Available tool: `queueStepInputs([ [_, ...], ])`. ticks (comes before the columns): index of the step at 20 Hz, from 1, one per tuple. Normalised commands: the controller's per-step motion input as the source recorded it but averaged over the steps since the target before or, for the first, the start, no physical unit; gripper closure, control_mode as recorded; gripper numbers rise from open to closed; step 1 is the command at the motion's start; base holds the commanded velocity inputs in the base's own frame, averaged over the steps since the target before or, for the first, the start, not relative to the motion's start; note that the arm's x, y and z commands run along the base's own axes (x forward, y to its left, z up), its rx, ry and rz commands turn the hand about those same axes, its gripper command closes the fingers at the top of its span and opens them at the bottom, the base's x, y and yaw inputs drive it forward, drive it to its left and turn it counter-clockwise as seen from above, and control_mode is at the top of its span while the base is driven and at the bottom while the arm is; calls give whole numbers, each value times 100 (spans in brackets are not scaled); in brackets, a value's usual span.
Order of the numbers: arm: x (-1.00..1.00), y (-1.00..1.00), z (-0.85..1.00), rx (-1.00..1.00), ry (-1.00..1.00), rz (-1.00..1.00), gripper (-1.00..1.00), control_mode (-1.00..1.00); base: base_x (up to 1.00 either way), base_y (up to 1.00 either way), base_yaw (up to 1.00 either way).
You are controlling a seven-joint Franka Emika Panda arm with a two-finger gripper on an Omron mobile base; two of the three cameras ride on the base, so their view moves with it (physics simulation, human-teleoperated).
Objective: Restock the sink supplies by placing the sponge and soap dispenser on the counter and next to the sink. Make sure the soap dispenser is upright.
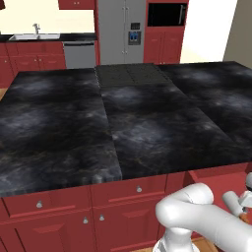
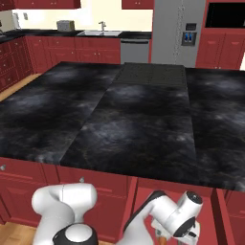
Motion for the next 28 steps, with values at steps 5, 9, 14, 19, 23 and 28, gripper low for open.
queueStepInputs([
  [5, -3, 8, -20, 0, -7, 9, -100, -100, 0, 0, 0],
  [9, 1, 28, -38, -2, -1, 3, -100, -100, 0, 0, 0],
  [14, 1, 17, -30, 0, 0, 1, -100, -100, 0, 0, 0],
  [19, 0, 0, -9, 0, 0, 0, -100, -100, 0, 0, 0],
  [23, 1, 0, -14, 0, 0, 0, -100, -100, 0, 0, 0],
  [28, 11, 0, -1, 0, 0, 4, -100, -100, 0, 0, 0],
])
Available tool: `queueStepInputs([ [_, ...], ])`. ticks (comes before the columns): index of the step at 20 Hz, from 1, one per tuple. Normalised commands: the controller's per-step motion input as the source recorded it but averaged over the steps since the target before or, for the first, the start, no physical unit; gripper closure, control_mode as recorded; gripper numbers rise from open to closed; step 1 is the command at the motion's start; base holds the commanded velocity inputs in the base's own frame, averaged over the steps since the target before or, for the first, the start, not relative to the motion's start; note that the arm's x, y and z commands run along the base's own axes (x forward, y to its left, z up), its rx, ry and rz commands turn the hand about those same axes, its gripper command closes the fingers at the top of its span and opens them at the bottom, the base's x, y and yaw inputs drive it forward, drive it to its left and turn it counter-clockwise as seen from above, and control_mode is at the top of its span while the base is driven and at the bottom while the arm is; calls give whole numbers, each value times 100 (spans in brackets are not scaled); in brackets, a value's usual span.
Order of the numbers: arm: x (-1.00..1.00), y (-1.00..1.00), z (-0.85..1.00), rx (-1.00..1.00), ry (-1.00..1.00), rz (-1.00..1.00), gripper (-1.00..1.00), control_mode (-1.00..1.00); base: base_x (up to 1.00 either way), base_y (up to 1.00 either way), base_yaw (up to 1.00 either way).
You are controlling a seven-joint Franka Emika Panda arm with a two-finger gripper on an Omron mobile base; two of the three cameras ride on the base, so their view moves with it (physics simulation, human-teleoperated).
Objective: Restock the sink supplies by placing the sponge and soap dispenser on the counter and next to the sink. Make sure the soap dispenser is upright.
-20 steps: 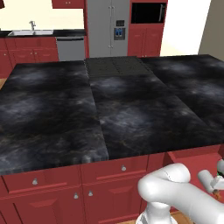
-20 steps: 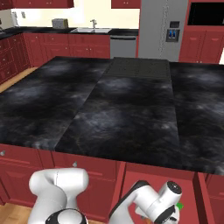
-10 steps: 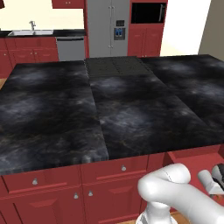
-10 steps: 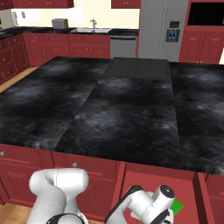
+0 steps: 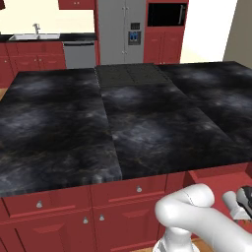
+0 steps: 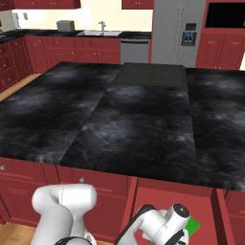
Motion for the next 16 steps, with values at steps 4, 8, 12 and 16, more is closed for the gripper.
queueStepInputs([
  [4, 6, 4, -15, 0, 0, 5, 100, -100, 0, 0, 0],
  [8, 0, 4, -17, 0, 0, 5, 100, -100, 0, 0, 0],
  [12, 0, 0, -4, 0, 0, 5, 100, -100, 0, 0, 0],
  [16, -2, 0, 11, 0, -9, 2, 100, -100, 0, 0, 0],
])
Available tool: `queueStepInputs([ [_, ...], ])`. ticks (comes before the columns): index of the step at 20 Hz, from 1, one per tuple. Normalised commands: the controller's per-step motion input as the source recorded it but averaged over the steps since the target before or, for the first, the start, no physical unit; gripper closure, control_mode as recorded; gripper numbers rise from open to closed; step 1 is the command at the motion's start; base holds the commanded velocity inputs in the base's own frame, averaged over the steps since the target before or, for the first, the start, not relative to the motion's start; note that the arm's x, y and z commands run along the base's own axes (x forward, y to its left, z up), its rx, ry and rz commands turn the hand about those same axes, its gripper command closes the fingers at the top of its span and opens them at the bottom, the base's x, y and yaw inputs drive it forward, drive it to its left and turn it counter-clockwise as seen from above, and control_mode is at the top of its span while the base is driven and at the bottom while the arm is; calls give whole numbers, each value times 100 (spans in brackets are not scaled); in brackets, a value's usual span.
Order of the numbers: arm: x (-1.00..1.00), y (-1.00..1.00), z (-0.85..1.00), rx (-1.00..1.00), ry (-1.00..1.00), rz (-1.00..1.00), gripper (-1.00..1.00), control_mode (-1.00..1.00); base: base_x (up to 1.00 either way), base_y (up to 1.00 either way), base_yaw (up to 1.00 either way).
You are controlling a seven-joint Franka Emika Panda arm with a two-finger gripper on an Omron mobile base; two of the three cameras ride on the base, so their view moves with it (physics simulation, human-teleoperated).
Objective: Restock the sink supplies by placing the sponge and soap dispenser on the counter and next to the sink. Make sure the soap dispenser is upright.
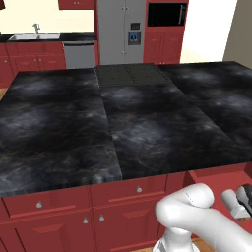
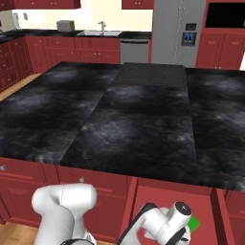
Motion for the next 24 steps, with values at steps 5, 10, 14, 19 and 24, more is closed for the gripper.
queueStepInputs([
  [5, -27, 0, 60, 0, -5, 0, 100, -100, 0, 0, 0],
  [10, -22, 6, 78, 0, -4, 0, 100, -100, 0, 0, 0],
  [14, -3, 19, 74, -2, -4, 0, 100, -100, 0, 0, 0],
  [19, -4, 20, 83, -5, -7, 0, 100, -100, 0, 0, 0],
  [24, 0, 35, 71, -7, -4, 0, 100, -100, 0, 0, 0],
])
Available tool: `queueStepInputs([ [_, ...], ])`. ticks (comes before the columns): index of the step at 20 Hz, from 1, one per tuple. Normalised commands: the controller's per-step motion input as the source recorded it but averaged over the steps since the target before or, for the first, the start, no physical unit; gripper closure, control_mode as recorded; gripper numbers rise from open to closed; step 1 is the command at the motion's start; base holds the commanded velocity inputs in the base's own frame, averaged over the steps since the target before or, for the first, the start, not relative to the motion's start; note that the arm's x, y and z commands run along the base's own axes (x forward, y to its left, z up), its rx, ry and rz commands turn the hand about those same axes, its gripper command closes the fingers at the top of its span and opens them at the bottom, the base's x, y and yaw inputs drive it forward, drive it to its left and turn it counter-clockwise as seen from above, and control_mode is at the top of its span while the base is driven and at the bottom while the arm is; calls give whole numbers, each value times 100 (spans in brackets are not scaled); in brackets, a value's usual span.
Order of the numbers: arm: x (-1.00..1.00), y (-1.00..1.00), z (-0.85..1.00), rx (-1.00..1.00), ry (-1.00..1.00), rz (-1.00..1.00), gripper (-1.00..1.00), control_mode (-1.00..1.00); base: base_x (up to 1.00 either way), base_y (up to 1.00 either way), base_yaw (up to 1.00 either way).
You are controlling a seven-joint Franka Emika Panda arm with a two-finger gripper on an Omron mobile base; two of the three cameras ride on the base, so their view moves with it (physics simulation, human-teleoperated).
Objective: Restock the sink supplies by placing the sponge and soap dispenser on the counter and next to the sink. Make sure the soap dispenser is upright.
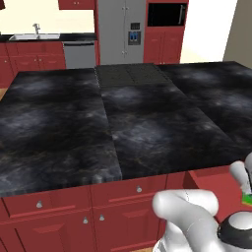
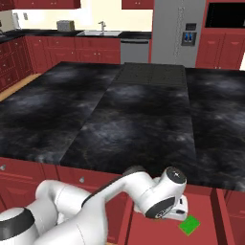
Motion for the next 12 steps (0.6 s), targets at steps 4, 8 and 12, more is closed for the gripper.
queueStepInputs([
  [4, -2, 6, 8, 0, -8, 0, 100, -100, 0, 0, 0],
  [8, 0, 30, 72, -1, -11, 0, 100, -100, 0, 0, 0],
  [12, 0, 36, 88, -4, -8, 0, 100, -100, 0, 0, 0],
])
